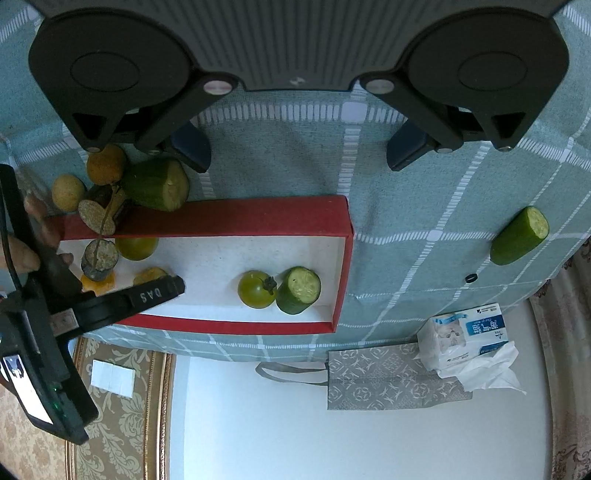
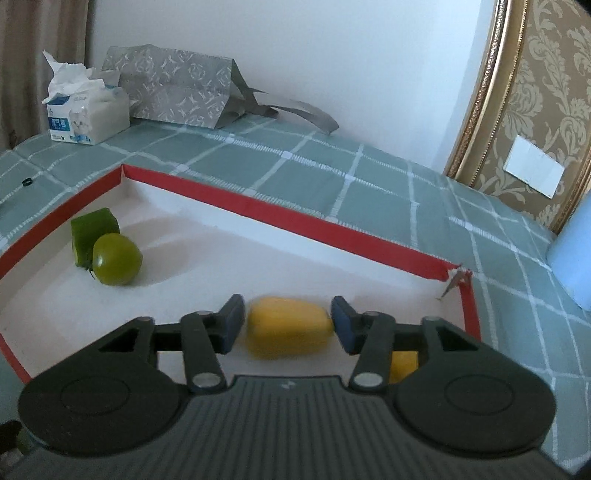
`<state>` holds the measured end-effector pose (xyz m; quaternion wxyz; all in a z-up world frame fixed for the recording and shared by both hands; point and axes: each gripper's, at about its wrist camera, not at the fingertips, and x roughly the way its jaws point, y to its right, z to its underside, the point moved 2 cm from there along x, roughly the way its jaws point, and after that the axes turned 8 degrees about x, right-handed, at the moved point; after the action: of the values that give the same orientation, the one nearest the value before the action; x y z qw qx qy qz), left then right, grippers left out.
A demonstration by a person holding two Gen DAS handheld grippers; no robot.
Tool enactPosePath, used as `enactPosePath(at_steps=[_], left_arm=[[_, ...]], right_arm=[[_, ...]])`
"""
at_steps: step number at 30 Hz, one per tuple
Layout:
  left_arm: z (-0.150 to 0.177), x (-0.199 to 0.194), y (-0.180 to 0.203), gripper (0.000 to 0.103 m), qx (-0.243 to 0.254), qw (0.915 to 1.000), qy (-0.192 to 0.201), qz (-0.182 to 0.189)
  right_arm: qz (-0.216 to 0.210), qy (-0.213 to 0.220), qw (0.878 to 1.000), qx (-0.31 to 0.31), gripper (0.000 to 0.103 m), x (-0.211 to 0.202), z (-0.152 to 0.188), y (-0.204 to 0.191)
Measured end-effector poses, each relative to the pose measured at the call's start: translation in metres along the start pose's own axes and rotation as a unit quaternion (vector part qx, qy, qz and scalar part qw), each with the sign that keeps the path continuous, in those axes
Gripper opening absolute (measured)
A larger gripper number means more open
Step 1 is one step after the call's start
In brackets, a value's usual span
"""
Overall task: Organize fruits
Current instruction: 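Lift the jackfruit piece into the tray and open the right gripper, then move the left gripper down to the green cucumber chunk beside the tray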
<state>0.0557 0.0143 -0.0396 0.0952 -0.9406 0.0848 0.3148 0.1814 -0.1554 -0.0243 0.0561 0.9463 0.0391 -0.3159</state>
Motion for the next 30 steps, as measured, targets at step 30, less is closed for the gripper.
enactPosePath(at_steps=[30], left_arm=[[0.002,-0.017,0.0,0.102,-0.001,0.9961,0.053,0.07]], right_arm=[[-0.009,0.091,0.994,0.064,0.091,-0.123,0.092,0.049]])
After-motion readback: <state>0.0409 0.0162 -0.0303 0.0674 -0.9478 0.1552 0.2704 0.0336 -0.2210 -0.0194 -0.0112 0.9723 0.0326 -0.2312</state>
